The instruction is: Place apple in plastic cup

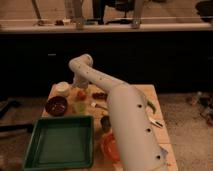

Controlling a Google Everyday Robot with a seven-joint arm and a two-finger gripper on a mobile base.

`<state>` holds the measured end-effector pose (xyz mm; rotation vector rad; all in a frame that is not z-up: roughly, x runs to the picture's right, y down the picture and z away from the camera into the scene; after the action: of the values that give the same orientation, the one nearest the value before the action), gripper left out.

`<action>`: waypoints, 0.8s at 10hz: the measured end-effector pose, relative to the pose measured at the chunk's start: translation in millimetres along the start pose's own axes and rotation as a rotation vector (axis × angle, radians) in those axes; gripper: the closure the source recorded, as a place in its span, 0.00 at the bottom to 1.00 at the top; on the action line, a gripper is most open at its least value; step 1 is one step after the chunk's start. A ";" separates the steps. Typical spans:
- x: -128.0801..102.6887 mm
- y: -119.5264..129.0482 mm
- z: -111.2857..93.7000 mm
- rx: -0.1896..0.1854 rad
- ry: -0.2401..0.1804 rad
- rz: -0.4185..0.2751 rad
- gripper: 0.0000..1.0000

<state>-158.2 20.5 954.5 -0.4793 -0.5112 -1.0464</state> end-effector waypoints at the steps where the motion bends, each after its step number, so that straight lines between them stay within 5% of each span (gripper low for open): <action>1: 1.2 -1.9 3.9 -0.001 -0.002 -0.006 0.20; 8: 14.9 3.0 22.7 -0.021 -0.033 -0.024 0.20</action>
<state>-153.3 25.1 980.9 -0.5107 -0.5372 -1.0687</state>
